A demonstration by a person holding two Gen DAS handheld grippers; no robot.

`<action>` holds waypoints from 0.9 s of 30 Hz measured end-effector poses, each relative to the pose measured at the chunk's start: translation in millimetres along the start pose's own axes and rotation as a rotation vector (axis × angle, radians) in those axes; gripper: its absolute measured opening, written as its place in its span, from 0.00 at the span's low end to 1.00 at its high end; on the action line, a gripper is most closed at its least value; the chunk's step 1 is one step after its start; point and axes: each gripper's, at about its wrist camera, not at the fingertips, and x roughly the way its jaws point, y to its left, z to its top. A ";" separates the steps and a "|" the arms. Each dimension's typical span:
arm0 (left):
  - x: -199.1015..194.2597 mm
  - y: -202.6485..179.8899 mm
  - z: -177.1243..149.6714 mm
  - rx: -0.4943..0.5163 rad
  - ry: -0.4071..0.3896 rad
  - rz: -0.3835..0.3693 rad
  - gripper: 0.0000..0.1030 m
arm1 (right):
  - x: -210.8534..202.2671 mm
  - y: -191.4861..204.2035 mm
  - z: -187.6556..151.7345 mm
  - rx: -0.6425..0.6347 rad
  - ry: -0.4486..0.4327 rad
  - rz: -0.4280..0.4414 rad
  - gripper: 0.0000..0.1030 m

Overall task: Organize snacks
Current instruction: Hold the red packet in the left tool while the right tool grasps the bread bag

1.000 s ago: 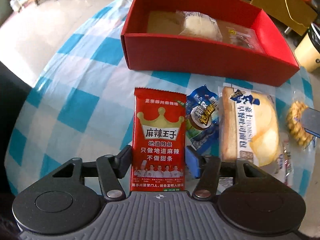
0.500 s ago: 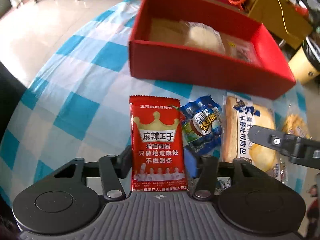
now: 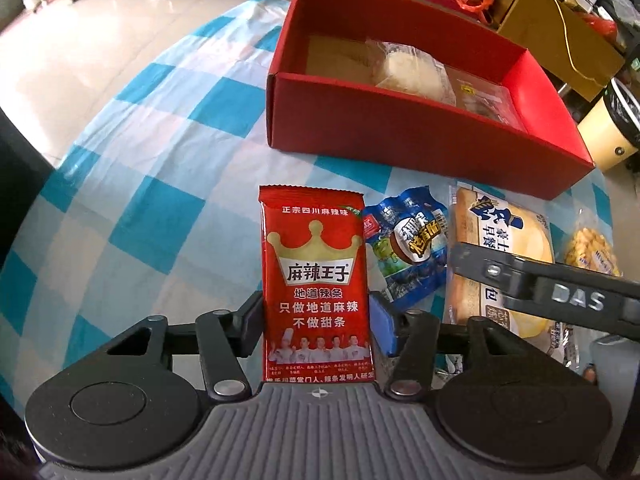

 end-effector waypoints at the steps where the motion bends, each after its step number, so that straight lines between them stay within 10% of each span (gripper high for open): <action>1: -0.2 -1.9 -0.8 0.010 -0.005 0.009 0.62 | 4.1 0.2 -0.8 0.004 0.002 0.003 0.99; 15: 1.2 -13.0 -7.1 0.148 -0.056 0.109 0.87 | 1.7 -3.6 -6.6 -0.135 0.003 0.065 0.93; 27: 9.2 -13.1 -9.1 0.112 0.045 0.026 0.66 | -29.2 -4.1 -13.8 -0.239 -0.083 -0.030 0.54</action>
